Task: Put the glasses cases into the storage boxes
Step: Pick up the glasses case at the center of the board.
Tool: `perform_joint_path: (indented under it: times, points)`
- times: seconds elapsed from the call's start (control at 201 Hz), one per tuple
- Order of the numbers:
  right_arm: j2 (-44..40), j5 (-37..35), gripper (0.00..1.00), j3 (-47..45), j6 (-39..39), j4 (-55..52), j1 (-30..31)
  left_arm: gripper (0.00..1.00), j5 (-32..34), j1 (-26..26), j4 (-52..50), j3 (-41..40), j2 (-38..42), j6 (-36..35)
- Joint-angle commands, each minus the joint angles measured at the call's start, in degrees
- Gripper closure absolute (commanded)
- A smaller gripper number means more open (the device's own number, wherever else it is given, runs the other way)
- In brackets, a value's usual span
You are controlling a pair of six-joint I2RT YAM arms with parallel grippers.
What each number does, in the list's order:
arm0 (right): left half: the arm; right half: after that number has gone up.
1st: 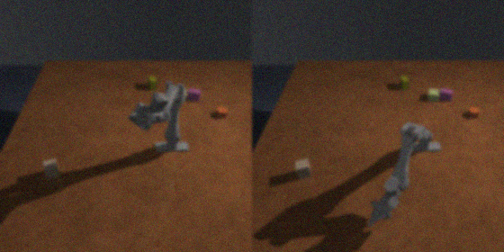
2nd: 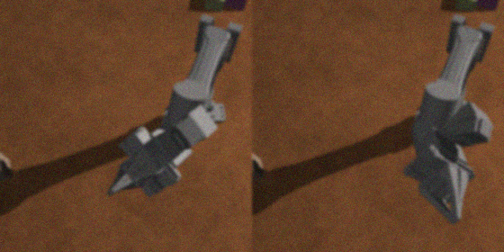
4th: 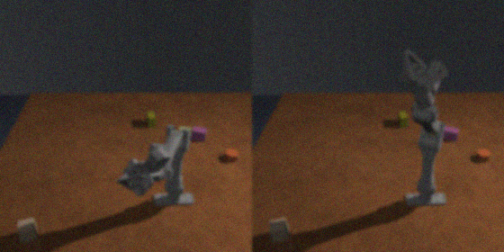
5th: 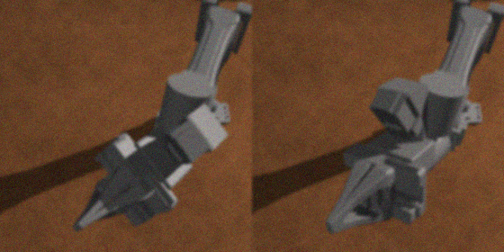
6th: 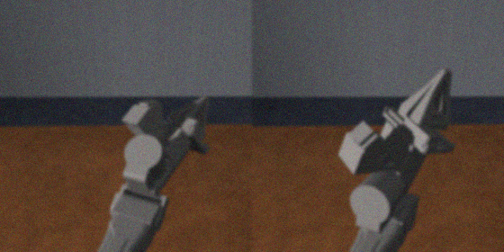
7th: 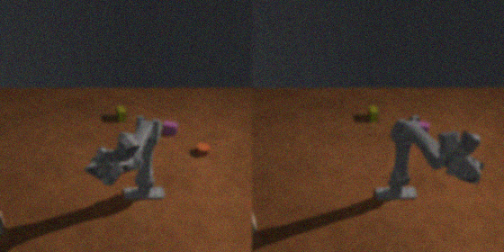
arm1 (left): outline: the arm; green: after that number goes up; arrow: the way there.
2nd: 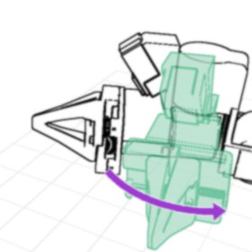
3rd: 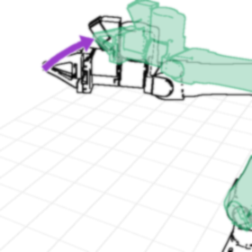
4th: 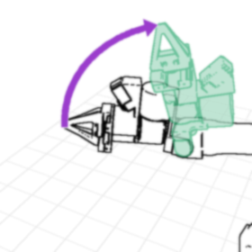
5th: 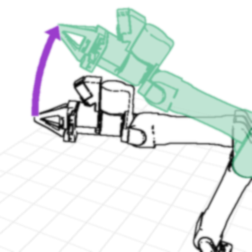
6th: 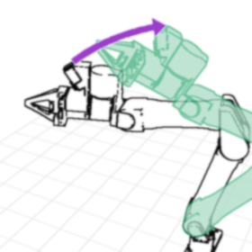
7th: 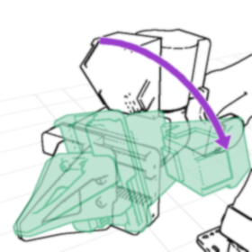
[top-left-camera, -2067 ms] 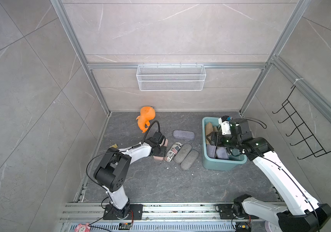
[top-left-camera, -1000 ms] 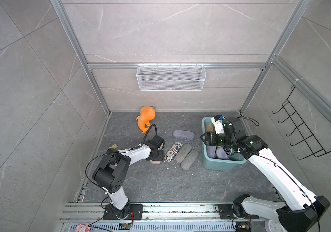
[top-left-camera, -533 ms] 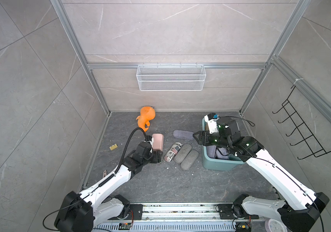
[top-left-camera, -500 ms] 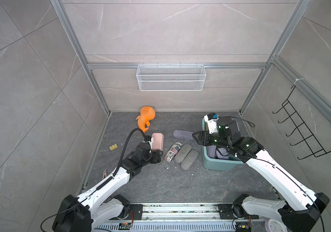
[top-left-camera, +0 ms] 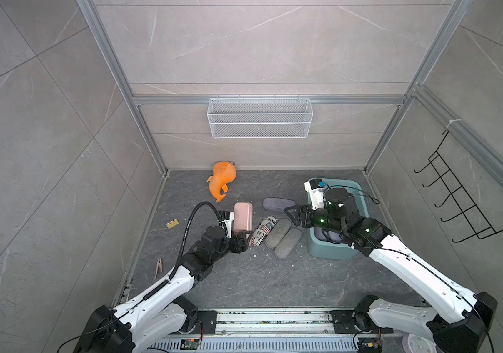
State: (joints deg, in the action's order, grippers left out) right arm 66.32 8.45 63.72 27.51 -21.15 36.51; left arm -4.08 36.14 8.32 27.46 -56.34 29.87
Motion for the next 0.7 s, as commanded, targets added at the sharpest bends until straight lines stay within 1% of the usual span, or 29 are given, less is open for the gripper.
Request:
perform_joint_path:
  times: [0.0,0.055,0.125,0.219,0.409,0.489,0.543,0.613,0.658,0.698]
  points:
    - [2.1,2.8,0.26,0.8,1.7,2.8,3.0,0.4,-2.0,2.7,12.0,3.1,-3.3,0.5]
    - [3.3,2.0,0.25,1.3,1.6,2.7,4.3,0.4,-3.3,3.4,13.7,3.5,-4.7,0.3]
    - [4.6,0.8,0.24,1.4,2.5,3.6,5.0,0.4,-3.4,4.5,14.3,4.3,-5.7,0.2]
    - [7.7,1.9,0.24,1.6,3.5,6.5,5.9,0.4,-3.4,5.1,15.1,4.6,-5.6,0.9]
    - [14.9,0.7,0.29,5.4,3.8,9.2,8.9,0.4,-3.8,5.6,15.6,4.6,-4.8,1.6]
    - [17.3,-0.4,0.31,7.0,4.2,9.5,9.6,0.4,-3.9,5.6,15.2,4.4,-4.2,1.6]
    - [18.7,-0.1,0.36,8.0,4.7,9.7,9.9,0.4,-3.8,5.7,14.7,4.3,-3.6,1.6]
    - [19.9,-0.5,0.38,8.7,4.6,9.9,10.5,0.4,-3.7,5.7,14.5,4.0,-3.0,1.6]
    - [20.4,-0.7,0.43,9.0,4.7,10.3,10.7,0.4,-3.8,5.7,14.4,3.7,-2.6,1.6]
    - [20.8,-0.7,0.45,9.0,5.2,11.1,10.9,0.4,-3.6,5.7,13.9,3.7,-2.3,1.6]
